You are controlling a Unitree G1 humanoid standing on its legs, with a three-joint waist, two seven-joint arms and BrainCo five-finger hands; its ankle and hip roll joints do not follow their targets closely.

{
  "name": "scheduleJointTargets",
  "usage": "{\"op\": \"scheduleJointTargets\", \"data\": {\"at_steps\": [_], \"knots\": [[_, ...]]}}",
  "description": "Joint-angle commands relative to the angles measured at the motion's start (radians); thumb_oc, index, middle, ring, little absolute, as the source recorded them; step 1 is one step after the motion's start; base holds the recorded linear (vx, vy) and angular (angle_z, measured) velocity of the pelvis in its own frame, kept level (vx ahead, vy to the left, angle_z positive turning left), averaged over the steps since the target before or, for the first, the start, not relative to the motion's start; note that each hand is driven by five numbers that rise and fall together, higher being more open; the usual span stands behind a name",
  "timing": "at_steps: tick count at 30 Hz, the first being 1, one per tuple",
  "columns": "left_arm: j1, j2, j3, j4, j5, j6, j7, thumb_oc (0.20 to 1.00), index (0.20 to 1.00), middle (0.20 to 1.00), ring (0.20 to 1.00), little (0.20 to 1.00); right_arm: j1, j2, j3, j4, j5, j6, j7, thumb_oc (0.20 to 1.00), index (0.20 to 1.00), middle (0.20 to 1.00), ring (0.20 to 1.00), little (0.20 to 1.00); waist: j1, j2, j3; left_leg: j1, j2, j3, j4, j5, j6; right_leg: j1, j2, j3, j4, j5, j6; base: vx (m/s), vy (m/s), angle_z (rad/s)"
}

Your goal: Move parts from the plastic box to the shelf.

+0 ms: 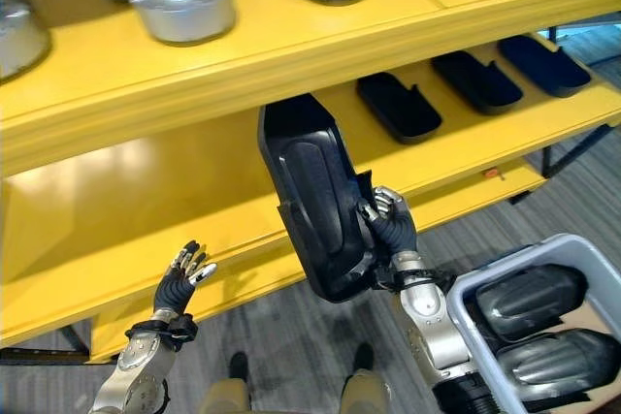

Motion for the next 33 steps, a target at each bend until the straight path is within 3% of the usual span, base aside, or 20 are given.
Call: {"op": "scheduleJointTargets", "data": {"at_steps": [1,7,10,13,15,18,23,24,27,33], "knots": [[0.058,0.061,0.027,-0.098,0.01,-0.044,-0.024,1.0,1.0,1.0,1.0,1.0,-0.089,-0.008,-0.017,-0.104,0.004,-0.071,-0.012,0.2,0.2,0.2,0.2,0.2,0.027,0.003,-0.038,-0.02,0.037,-0.002,-0.017,0.037,0.008,0.098,0.037,-0.023,-0.022,-0.022,0.053,0.02,0.17,0.45],[0.043,0.116,0.024,-0.114,0.012,-0.038,-0.025,1.0,1.0,1.0,1.0,1.0,-0.278,0.003,0.012,-0.012,-0.016,-0.067,-0.065,0.2,0.2,0.2,0.2,0.2,0.094,-0.03,-0.008,-0.115,-0.008,-0.028,0.065,0.012,0.01,0.1,0.002,-0.074,-0.045,-0.002,0.071,-0.03,0.08,0.25],[0.025,0.153,-0.004,-0.137,-0.011,-0.035,-0.013,1.0,1.0,1.0,1.0,1.0,-0.491,-0.025,0.029,0.098,-0.021,-0.04,-0.146,0.2,0.2,0.2,0.2,0.2,0.144,-0.028,0.063,-0.209,-0.017,-0.055,0.135,0.009,-0.001,0.03,-0.011,-0.095,0.04,-0.024,0.064,-0.18,-0.017,0.32],[0.022,0.174,-0.018,-0.15,-0.025,-0.035,-0.011,1.0,1.0,1.0,1.0,1.0,-0.628,-0.085,0.024,0.162,-0.034,-0.019,-0.186,0.2,0.2,0.2,0.2,0.2,0.154,-0.015,0.102,-0.245,-0.014,-0.056,0.157,0.014,-0.004,-0.026,-0.014,-0.081,0.099,-0.038,0.058,-0.16,0.018,0.14],[0.019,0.191,-0.031,-0.174,-0.053,-0.044,-0.002,1.0,1.0,1.0,1.0,1.0,-0.816,-0.159,0.028,0.27,-0.048,-0.003,-0.24,0.2,0.2,0.2,0.2,0.2,0.16,0.003,0.144,-0.303,-0.009,-0.055,0.204,0.015,-0.011,-0.109,-0.014,-0.061,0.195,-0.071,0.051,-0.21,0.023,0.01],[0.007,0.189,-0.045,-0.187,-0.08,-0.051,0.013,1.0,1.0,1.0,1.0,1.0,-0.952,-0.198,0.04,0.372,-0.054,0.011,-0.268,0.2,0.2,0.2,0.2,0.2,0.162,0.02,0.177,-0.377,-0.002,-0.061,0.28,0.003,-0.017,-0.207,-0.017,-0.038,0.324,-0.118,0.043,-0.15,-0.001,-0.04],[-0.009,0.175,-0.066,-0.195,-0.095,-0.057,0.02,1.0,1.0,1.0,1.0,1.0,-1.043,-0.226,0.046,0.447,-0.056,0.011,-0.289,0.2,0.2,0.2,0.2,0.2,0.16,0.037,0.192,-0.476,-0.009,-0.083,0.389,-0.026,-0.015,-0.312,-0.026,-0.016,0.469,-0.182,0.025,-0.07,-0.034,-0.06],[-0.015,0.173,-0.073,-0.192,-0.096,-0.06,0.023,1.0,1.0,1.0,1.0,1.0,-1.059,-0.233,0.046,0.463,-0.057,0.011,-0.293,0.2,0.2,0.2,0.2,0.2,0.159,0.039,0.194,-0.483,-0.006,-0.088,0.419,-0.062,-0.017,-0.322,-0.026,-0.011,0.507,-0.222,0.027,-0.01,-0.075,0.01],[-0.022,0.162,-0.086,-0.195,-0.105,-0.063,0.033,1.0,1.0,1.0,1.0,1.0,-1.103,-0.266,0.041,0.492,-0.079,0.014,-0.319,0.2,0.2,0.2,0.2,0.2,0.155,0.046,0.205,-0.547,-0.016,-0.103,0.493,-0.085,-0.012,-0.394,-0.035,0.01,0.606,-0.265,0.014,-0.04,-0.051,0.05],[-0.044,0.17,-0.136,-0.178,-0.113,-0.064,0.029,1.0,1.0,1.0,1.0,1.0,-1.215,-0.323,0.013,0.653,-0.086,0.015,-0.385,0.2,0.2,0.2,0.2,0.2,0.153,0.067,0.199,-0.623,-0.035,-0.117,0.538,-0.095,-0.012,-0.473,-0.053,0.026,0.684,-0.299,0.005,-0.03,-0.041,0.14]]}}
